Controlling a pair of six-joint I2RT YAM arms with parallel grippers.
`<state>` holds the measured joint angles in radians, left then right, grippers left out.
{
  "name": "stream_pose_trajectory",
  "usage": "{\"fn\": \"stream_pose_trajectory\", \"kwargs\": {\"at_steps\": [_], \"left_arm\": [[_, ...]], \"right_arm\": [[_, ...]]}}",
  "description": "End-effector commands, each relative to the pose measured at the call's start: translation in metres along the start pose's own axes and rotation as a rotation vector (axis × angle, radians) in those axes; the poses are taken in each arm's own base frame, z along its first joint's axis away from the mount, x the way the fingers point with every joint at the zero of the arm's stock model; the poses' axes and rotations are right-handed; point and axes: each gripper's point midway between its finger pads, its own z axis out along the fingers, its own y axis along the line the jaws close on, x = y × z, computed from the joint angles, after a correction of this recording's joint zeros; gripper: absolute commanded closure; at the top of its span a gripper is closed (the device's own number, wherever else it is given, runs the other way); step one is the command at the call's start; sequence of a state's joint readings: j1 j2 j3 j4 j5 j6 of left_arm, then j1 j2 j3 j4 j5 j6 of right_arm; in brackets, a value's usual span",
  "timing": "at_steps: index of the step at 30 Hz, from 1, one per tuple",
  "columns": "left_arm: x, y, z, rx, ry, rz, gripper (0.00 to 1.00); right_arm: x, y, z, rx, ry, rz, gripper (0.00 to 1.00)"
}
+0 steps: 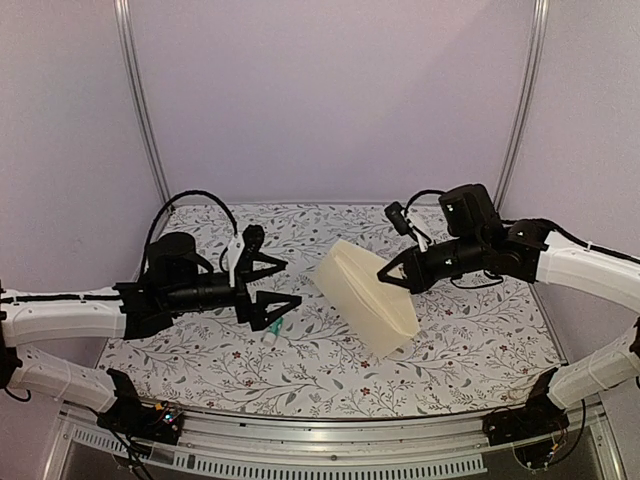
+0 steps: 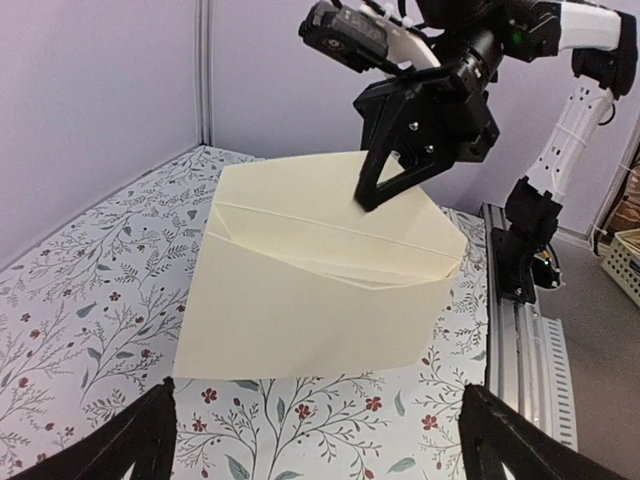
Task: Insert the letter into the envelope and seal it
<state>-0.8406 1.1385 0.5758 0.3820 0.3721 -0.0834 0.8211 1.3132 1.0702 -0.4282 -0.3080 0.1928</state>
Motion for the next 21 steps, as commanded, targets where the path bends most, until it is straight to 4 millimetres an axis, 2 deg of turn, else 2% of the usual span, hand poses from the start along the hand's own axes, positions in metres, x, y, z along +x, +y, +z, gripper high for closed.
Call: {"fn": "stream_pose_trajectory", "kwargs": {"at_steps": [1,5,9,12,18,21], "left_arm": [[0.000,-0.004,0.002,-0.014,-0.003,0.001,0.04],[0.004,-0.004,0.008,-0.011,0.026,-0.001,0.11],[0.013,-0.005,0.016,0.009,0.060,-0.004,0.23],[0.021,-0.010,0.025,0.057,0.085,-0.009,0.30],[0.038,-0.017,0.049,0.155,0.148,-0.045,0.50],[0.049,-0.016,0.059,0.173,0.188,-0.059,0.53]], "right_arm": [[0.011,-0.001,0.004,-0.166,0.000,0.180,1.00],[0.035,-0.023,0.019,-0.160,0.047,0.267,1.00],[0.056,-0.047,0.029,-0.107,0.095,0.332,1.00],[0.072,-0.068,0.040,-0.014,0.143,0.354,1.00],[0.100,-0.103,0.055,0.152,0.233,0.371,1.00],[0.115,-0.125,0.057,0.268,0.283,0.381,1.00]]}}
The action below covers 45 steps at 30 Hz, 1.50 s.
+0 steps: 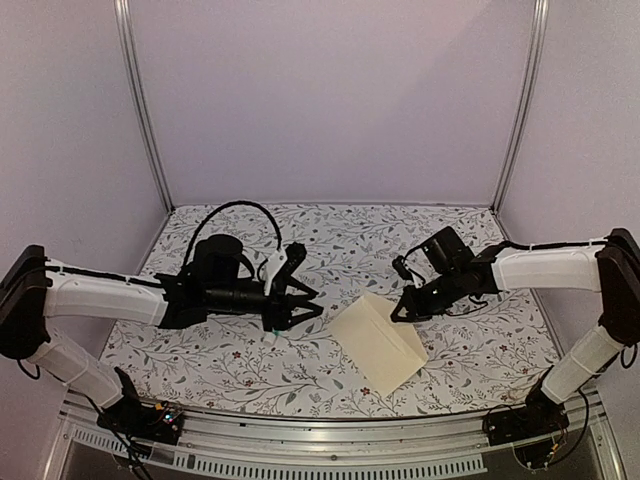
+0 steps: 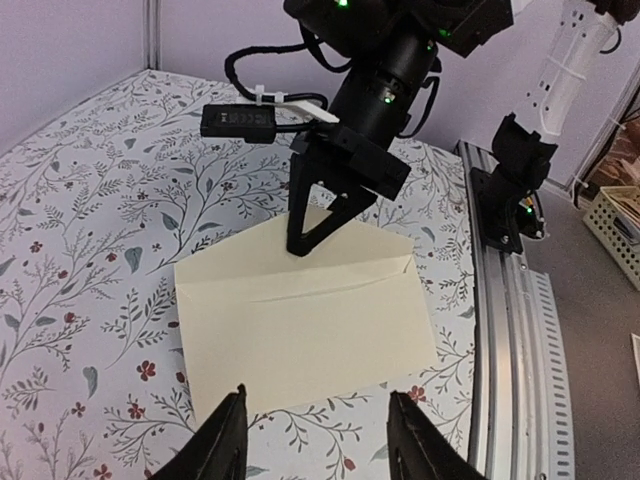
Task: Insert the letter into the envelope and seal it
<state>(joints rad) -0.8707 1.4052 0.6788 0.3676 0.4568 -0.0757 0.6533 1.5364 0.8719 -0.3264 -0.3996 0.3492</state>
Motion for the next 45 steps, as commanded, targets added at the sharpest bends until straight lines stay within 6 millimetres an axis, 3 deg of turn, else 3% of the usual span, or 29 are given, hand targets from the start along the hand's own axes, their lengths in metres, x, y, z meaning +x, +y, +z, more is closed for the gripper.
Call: {"fn": "stream_pose_trajectory", "kwargs": {"at_steps": [1,13,23,28,35,42,45], "left_arm": [[0.003,-0.006,0.015,0.066,0.034,-0.002,0.53],[0.049,0.008,0.054,0.128,0.182,-0.041,0.62],[0.056,0.020,0.092,0.150,0.195,-0.110,0.66],[0.053,0.032,0.106,0.112,0.178,-0.156,0.67],[0.045,0.038,0.102,0.066,0.154,-0.167,0.65],[0.033,0.043,0.083,0.003,0.123,-0.153,0.51],[0.029,0.047,0.073,-0.042,0.117,-0.150,0.46]], "right_arm": [[0.001,-0.040,0.009,0.204,0.023,0.026,1.00],[0.014,-0.065,0.020,0.289,0.041,0.070,1.00],[0.028,-0.063,0.021,0.299,0.000,0.115,0.95],[0.033,-0.051,0.026,0.303,0.000,0.119,0.81],[0.028,-0.027,0.015,0.284,-0.028,0.115,0.63],[0.015,-0.018,-0.006,0.297,-0.079,0.101,0.48],[0.005,-0.013,-0.016,0.302,-0.107,0.082,0.46]]}}
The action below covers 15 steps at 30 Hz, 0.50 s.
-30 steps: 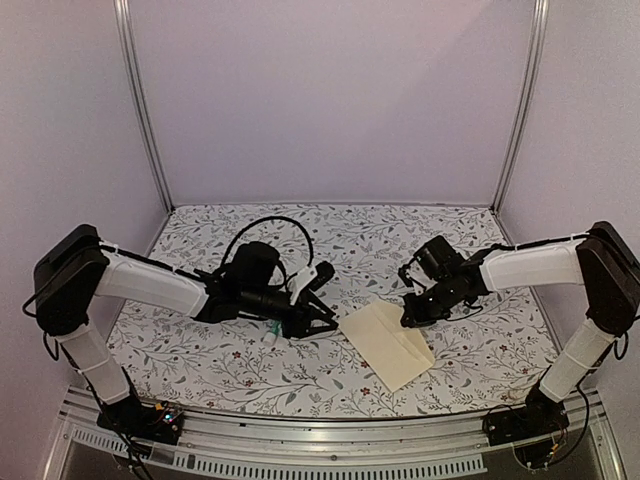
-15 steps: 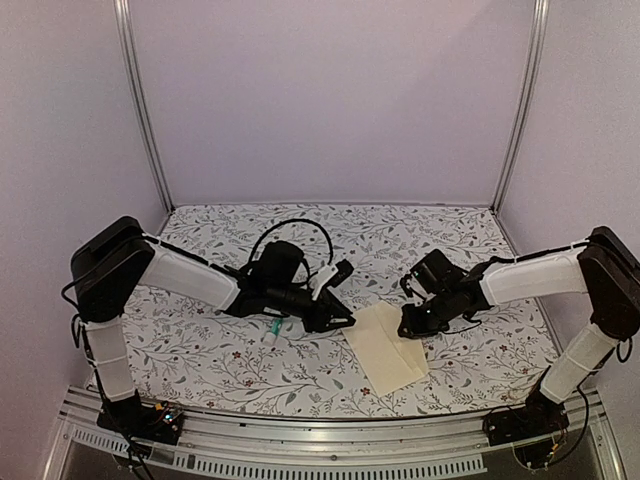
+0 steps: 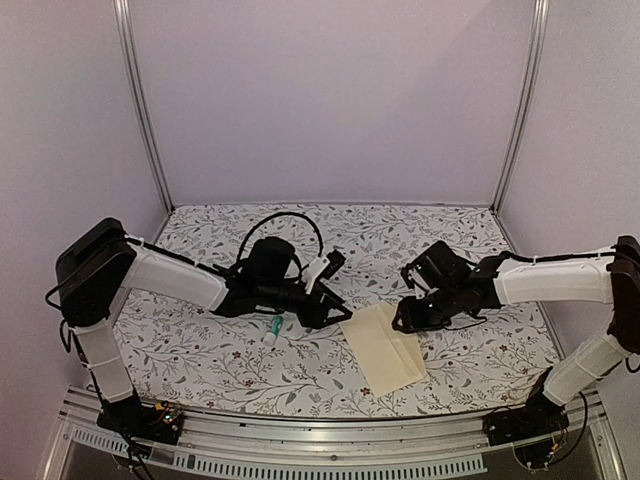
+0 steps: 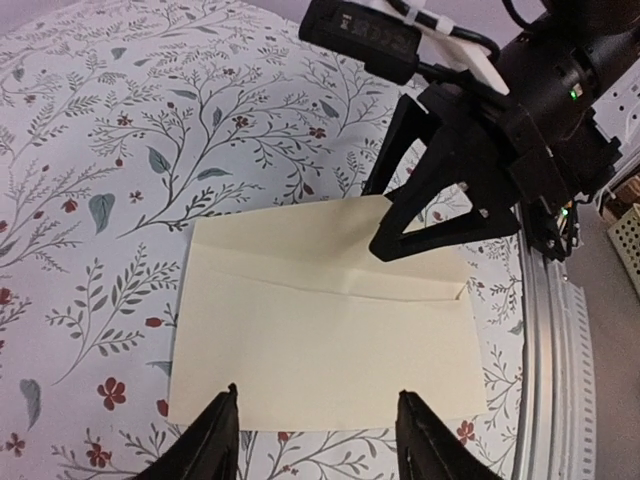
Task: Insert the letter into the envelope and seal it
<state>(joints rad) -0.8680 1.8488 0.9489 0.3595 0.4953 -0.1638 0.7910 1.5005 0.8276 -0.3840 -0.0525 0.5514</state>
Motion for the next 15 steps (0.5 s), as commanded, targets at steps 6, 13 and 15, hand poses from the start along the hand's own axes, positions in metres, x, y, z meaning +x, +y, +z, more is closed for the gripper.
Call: {"fn": "stream_pose_trajectory", "kwargs": {"at_steps": [6,13,15], "left_arm": [[-0.024,0.013,-0.050,-0.209,-0.088,0.032,0.34],[-0.023,0.020,-0.108,-0.399,-0.160,-0.009,0.19],[-0.017,0.021,-0.118,-0.430,-0.158,-0.045,0.19]], "right_arm": [[-0.043,0.015,-0.049,-0.007,-0.174,-0.032,0.39],[-0.055,0.017,-0.072,-0.056,-0.310,-0.040,0.30],[-0.055,0.015,-0.074,-0.063,-0.346,-0.039,0.26]]}}
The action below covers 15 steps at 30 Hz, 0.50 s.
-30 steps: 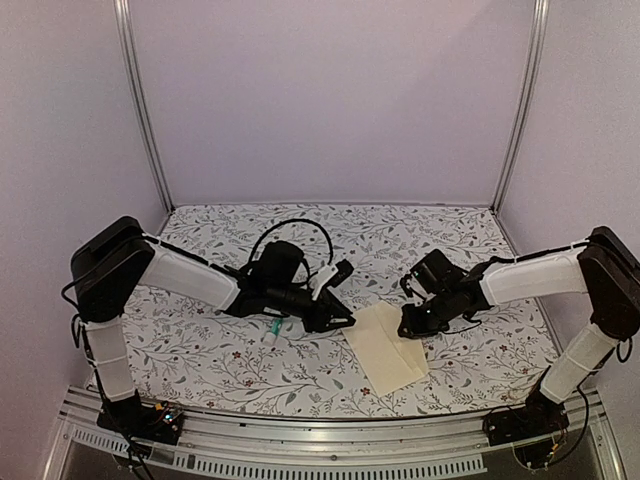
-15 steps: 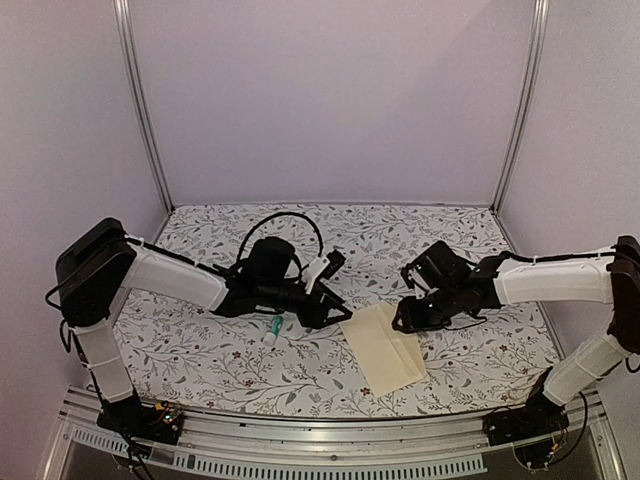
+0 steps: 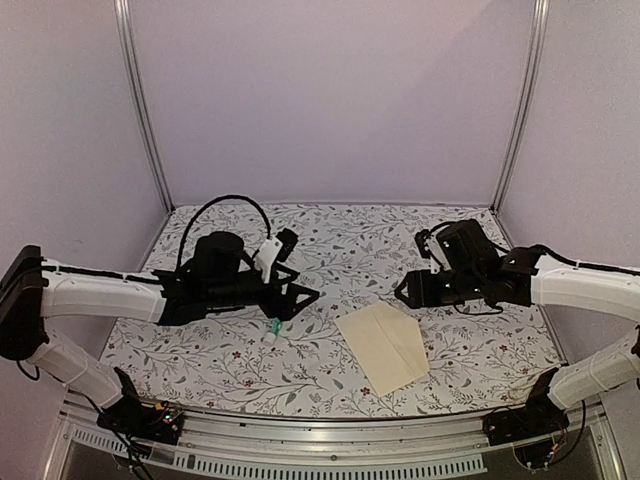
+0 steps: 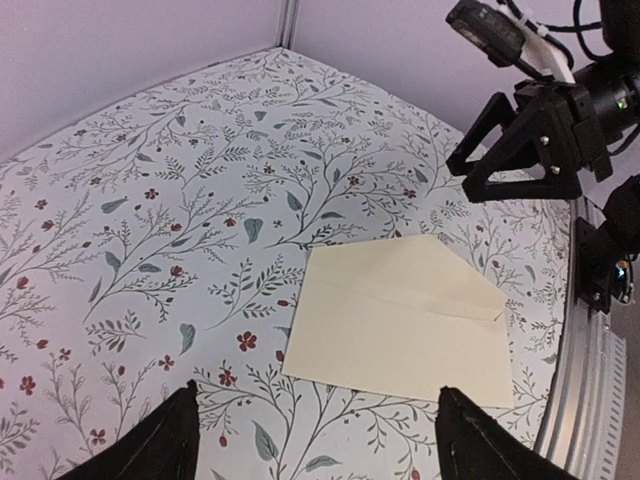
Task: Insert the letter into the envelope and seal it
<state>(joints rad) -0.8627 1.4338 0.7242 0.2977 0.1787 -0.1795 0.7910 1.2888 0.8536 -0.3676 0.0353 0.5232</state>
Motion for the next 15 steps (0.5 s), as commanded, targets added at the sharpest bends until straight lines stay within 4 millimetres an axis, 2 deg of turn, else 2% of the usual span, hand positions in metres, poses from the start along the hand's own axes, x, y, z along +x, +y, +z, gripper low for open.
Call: {"fn": "stream_pose_trajectory", "kwargs": {"at_steps": [1,6,15], "left_arm": [[0.014,0.023,-0.023,-0.147,0.025,-0.070,0.19],[0.043,0.035,-0.042,-0.273,0.082,-0.136,0.20],[0.110,0.041,-0.061,-0.420,0.266,-0.283,0.33]], "right_arm": [[-0.006,-0.005,-0.008,-0.007,-0.103,-0.012,0.25],[0.002,-0.011,-0.009,-0.022,-0.135,-0.026,0.18],[0.011,-0.020,-0.019,-0.030,-0.179,-0.049,0.11]]}}
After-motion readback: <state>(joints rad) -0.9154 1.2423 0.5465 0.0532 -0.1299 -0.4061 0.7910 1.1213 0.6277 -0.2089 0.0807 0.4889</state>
